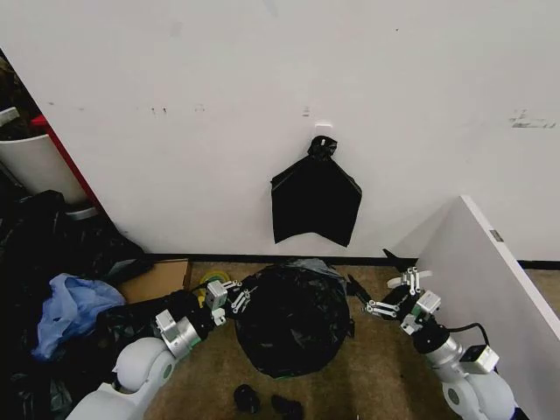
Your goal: Place the garbage bag over the trash bin.
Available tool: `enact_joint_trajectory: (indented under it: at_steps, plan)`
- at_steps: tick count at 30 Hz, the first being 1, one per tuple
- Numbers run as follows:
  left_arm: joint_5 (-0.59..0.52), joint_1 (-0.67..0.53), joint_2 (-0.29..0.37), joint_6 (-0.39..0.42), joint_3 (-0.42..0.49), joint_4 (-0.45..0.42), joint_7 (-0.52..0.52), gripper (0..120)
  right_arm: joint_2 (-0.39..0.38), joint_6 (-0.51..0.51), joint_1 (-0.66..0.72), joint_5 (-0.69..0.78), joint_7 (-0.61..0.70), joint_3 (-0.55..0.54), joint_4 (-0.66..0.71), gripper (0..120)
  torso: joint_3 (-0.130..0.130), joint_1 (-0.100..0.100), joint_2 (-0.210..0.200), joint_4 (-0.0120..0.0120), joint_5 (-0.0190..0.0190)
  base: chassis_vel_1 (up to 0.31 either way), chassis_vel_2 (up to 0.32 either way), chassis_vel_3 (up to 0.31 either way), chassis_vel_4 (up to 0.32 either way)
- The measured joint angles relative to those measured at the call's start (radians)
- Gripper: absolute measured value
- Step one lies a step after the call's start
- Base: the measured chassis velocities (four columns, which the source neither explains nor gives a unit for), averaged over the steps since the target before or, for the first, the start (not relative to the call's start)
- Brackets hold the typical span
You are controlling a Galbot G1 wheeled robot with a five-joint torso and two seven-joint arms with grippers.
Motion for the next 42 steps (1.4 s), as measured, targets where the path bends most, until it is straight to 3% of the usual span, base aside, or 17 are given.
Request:
enact_joint_trajectory:
  at_steps: [12, 21, 31, 34, 42]
  plan:
    - [0.002, 0.012, -0.007, -0.013, -0.004, -0.013, -0.004, 5, 0.001, -0.01, 0.02, 0.062, -0.057, -0.011, -0.033, 100, 0.0, 0.0, 0.0, 0.0, 0.0002, 0.0, 0.0, 0.0, 0.0]
    - [0.01, 0.012, -0.009, -0.014, -0.008, -0.028, 0.012, 5, -0.024, -0.025, 0.034, 0.124, -0.275, 0.027, -0.093, 100, 0.0, 0.0, 0.0, -0.0001, 0.0, 0.0, 0.0, 0.0, 0.0]
    - [0.005, 0.022, -0.001, -0.037, -0.013, -0.064, 0.028, 5, -0.023, -0.095, 0.059, 0.189, -0.277, -0.04, -0.127, 100, 0.0, 0.0, 0.0, 0.0, 0.0001, 0.0, 0.0, 0.0, 0.0]
    - [0.006, 0.023, -0.002, -0.043, -0.013, -0.064, 0.03, 5, -0.016, -0.108, 0.061, 0.204, -0.271, -0.052, -0.125, 95, 0.0, 0.0, 0.0, -0.0001, 0.0001, 0.0, 0.0, 0.0, 0.0]
    - [0.008, 0.031, -0.003, -0.051, -0.011, -0.074, 0.04, 5, -0.014, -0.132, 0.072, 0.234, -0.261, -0.067, -0.14, 68, 0.0, 0.0, 0.0, -0.0001, -0.0001, 0.0, 0.0, 0.0, 0.0]
